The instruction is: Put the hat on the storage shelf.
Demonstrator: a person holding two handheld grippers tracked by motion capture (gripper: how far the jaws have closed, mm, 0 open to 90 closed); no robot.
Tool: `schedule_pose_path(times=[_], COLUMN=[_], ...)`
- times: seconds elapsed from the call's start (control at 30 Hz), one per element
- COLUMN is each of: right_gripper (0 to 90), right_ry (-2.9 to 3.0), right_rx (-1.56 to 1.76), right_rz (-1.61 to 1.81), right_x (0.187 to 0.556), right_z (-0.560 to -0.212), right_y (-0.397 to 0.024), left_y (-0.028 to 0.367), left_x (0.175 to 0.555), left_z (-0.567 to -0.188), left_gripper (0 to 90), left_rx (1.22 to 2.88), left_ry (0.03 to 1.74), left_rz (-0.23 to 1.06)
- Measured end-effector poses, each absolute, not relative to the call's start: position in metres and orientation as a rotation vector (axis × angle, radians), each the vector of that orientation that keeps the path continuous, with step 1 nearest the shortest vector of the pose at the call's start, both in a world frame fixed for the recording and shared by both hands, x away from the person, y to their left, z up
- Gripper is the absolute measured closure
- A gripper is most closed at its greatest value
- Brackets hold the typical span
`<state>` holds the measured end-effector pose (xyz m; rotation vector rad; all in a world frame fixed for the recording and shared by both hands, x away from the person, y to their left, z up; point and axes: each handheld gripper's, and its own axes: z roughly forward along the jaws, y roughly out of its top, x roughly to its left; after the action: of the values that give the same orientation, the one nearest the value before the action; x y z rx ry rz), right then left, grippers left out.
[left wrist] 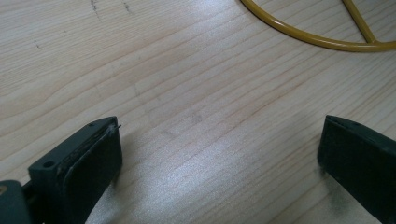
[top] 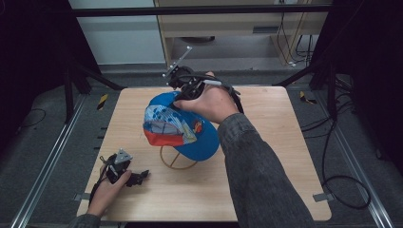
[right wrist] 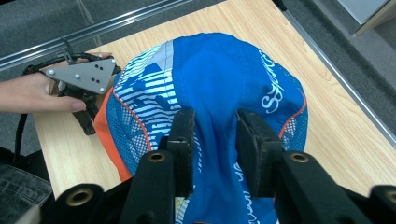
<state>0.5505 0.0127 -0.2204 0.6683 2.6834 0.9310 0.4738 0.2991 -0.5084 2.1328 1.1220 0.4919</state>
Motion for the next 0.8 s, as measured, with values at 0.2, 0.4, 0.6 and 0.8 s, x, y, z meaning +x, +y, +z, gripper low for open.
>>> schedule_pose_path(times=[0.2,0.4,0.6,0.8], right_gripper=[56.7,43.5,26.6,12.1], right_ry=[2.667,2.636,2.567,2.502], right_rx=[0.676,0.690,0.718,0.770], right_rz=[0.942,0.942,0.970,0.991], right_x=[0.546,0.542,0.538,0.537], right_z=[-0.219,-0.219,-0.219,-0.222], right_y=[0.005,-0.007,-0.024,-0.043], left_y=[0.299,0.299,0.299,0.299], left_x=[0.474,0.474,0.474,0.474], left_z=[-0.508,-0.509,-0.508,-0.508], left_gripper=[0.0,0.0,0.0,0.0], left_rx=[2.135,2.129,2.133,2.133], left_ry=[1.119,1.122,1.118,1.118], left_rz=[0.495,0.495,0.493,0.491])
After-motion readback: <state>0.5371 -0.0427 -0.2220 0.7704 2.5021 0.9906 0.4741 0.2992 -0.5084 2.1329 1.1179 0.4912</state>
